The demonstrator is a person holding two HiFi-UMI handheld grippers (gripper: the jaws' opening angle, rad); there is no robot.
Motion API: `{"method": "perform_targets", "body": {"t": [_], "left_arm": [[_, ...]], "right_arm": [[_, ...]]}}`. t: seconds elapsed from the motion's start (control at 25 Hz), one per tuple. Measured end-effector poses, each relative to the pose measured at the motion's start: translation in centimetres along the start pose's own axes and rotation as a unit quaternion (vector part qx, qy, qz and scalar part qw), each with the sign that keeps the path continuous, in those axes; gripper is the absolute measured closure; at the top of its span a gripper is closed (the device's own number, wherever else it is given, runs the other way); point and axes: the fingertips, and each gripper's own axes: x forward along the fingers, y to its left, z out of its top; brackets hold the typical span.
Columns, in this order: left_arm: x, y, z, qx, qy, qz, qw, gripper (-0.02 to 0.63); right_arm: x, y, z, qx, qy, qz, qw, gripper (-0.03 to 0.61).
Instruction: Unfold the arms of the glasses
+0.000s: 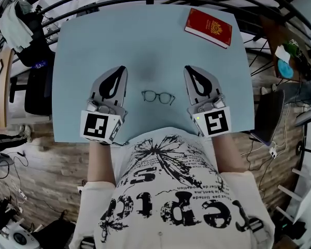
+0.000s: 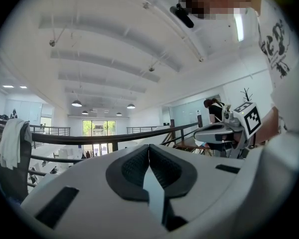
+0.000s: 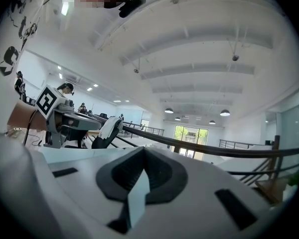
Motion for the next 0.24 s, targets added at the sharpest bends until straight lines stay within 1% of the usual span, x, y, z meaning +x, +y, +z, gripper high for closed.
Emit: {"method": "perform_targets", "body": {"t": [0.24], "left_arm": [[0.32, -0.04, -0.66, -0.001, 0.008, 0.001, 1.0, 0.595]], "right_arm": [[0.06, -0.4, -0.63, 0.01, 0.005, -0.005, 1.0, 0.571]]}}
